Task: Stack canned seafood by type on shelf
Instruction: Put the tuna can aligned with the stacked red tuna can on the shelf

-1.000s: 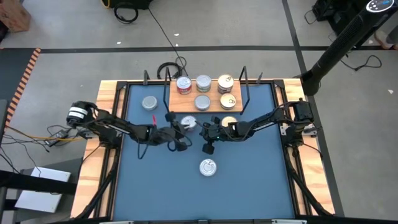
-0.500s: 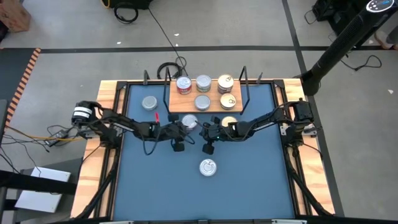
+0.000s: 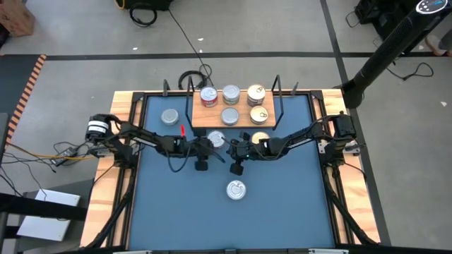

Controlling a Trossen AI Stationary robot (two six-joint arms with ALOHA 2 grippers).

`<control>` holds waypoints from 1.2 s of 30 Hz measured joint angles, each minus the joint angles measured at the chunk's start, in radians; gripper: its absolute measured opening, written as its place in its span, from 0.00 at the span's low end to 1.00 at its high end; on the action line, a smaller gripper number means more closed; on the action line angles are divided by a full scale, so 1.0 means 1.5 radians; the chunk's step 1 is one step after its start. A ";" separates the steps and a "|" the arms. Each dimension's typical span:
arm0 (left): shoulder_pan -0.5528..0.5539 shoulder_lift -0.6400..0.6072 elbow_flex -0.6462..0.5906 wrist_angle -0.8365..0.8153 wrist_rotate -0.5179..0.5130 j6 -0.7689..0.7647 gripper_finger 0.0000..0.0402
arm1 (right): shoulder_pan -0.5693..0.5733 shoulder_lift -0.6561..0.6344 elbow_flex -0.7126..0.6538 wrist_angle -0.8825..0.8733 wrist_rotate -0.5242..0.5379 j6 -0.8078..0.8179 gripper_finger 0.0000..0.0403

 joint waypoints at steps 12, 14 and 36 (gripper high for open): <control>0.009 0.007 0.003 -0.012 0.019 0.040 0.34 | 0.000 0.000 0.000 0.001 0.000 0.000 0.02; 0.012 0.018 0.003 -0.002 0.017 0.058 0.33 | 0.000 0.000 0.000 0.001 0.000 0.000 0.02; -0.004 0.057 0.102 -0.095 -0.006 0.164 0.01 | 0.005 0.000 0.000 0.001 -0.005 -0.012 0.02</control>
